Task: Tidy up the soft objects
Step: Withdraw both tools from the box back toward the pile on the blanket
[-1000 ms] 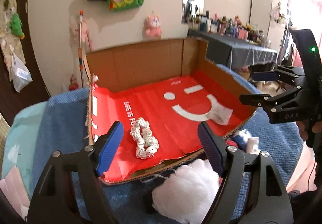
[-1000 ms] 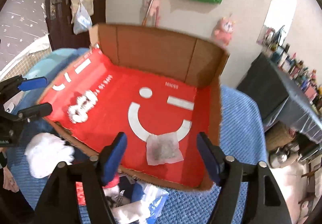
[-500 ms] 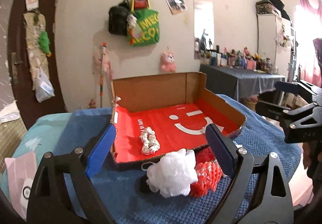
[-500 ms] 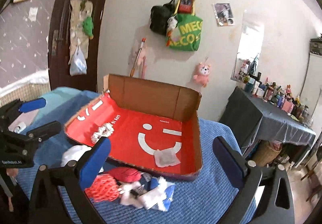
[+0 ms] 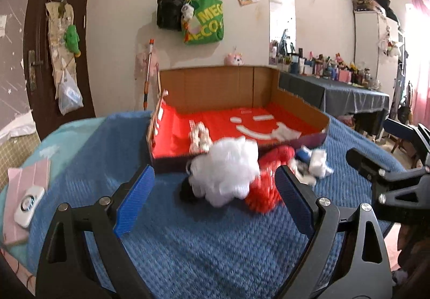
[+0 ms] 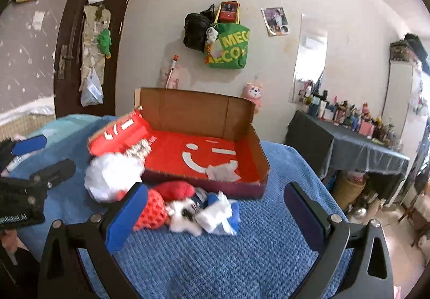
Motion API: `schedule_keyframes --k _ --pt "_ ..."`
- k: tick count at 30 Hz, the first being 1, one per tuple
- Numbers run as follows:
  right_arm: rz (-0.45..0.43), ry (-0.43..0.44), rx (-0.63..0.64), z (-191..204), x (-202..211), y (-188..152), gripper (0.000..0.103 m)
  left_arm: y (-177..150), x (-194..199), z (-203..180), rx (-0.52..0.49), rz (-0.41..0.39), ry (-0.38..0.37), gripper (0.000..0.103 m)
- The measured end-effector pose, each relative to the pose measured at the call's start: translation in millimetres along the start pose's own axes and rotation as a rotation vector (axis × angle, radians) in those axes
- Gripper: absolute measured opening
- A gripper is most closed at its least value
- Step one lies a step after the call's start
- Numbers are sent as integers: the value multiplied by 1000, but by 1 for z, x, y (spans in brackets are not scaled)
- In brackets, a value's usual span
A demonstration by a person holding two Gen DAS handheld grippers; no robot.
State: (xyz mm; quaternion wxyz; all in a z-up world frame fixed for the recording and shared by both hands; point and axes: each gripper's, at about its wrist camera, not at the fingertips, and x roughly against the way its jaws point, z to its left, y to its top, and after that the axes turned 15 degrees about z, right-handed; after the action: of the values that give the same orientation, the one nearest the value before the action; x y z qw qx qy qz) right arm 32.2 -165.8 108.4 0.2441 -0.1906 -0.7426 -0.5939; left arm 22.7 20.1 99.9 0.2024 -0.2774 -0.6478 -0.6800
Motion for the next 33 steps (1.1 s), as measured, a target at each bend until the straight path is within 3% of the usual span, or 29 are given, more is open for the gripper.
schedule_keyframes --k 16,25,33 --pt "119 63 -63 -1 -34 -59 103 -46 -34 -3 16 88 -7 92" --pt "162 86 -91 -6 -47 -68 103 -47 -41 0 15 109 -5 92" --pt "185 112 -120 -13 -55 -59 103 -28 -43 2 20 109 -39 92"
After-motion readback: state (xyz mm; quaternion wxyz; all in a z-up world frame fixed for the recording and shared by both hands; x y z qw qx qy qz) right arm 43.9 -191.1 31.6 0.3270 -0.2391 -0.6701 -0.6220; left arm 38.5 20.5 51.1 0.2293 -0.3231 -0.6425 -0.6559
